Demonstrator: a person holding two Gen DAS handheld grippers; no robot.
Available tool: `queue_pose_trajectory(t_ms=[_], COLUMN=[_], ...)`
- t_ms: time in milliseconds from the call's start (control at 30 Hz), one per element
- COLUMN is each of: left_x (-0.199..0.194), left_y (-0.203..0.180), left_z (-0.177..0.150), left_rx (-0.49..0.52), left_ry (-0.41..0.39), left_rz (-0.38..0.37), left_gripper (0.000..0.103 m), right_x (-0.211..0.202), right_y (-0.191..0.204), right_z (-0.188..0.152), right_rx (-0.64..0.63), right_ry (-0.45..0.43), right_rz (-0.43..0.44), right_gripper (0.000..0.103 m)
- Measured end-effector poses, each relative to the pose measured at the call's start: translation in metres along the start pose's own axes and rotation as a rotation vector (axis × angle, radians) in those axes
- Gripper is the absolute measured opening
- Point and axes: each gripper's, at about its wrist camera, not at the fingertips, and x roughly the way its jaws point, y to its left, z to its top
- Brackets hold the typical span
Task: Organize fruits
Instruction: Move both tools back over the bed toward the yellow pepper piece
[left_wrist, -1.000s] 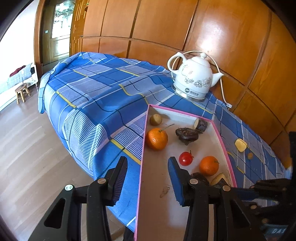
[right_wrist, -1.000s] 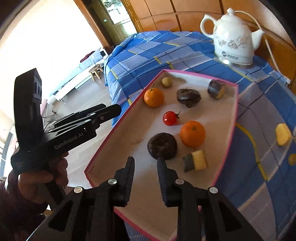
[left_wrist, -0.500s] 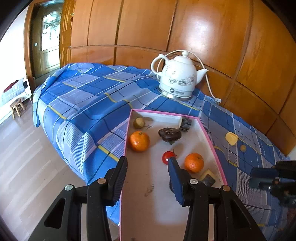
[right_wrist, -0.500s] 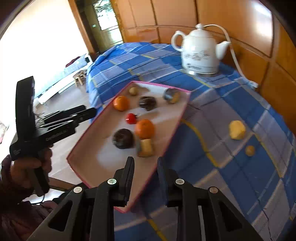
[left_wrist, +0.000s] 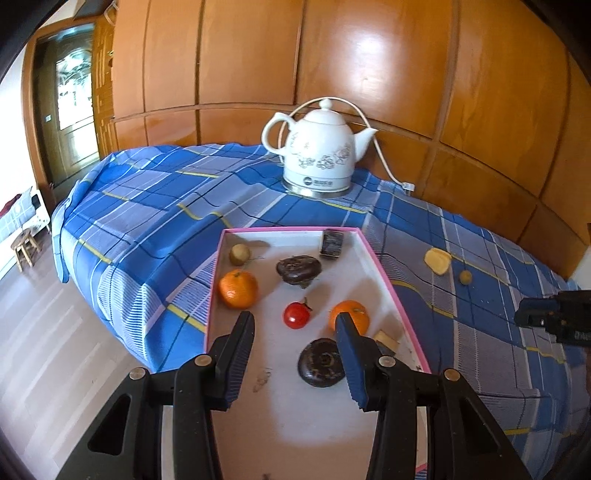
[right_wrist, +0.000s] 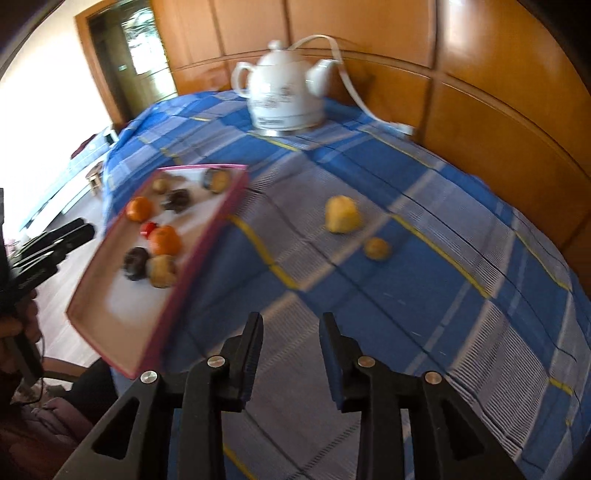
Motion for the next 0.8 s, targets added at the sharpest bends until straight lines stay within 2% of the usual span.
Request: queue_pose_trajectory(t_ms=[233,400,500,633,800], left_x=[0.003,0.006,0.009,0.013,0.025], left_y=[-0.02,-0.038,-0.051,-0.068,-0.091], left_z=[0.0,0.001,0.004,0.012,0.025], left_rx=[0.058,0.107,0.138,0.161,0.175], left_ry=[0.015,0.024,0.027,0.035,0.063], left_rz=[-0.02,-0.041,-0.063,-0.108,-0.171], left_gripper=[0.046,0.046,0.046,0.046,0.046], right_x=[-0.001,0.005,0.011,0.008,0.008], right_y=[-0.05,-0.096,-0.117,-0.129,-0.13], right_z=[-0.015,-0.028,-0.034,-0.035,-0.035], right_rx=[0.063,0.199,0.282,0.351,0.373], right_ry=[0.011,0.009,0.044,0.038,0.051], right_rz=[-0.103,-0.147,-0.172,-0.179,-0.187], right_gripper=[0.032,0.032,0.032,0.032,0.032])
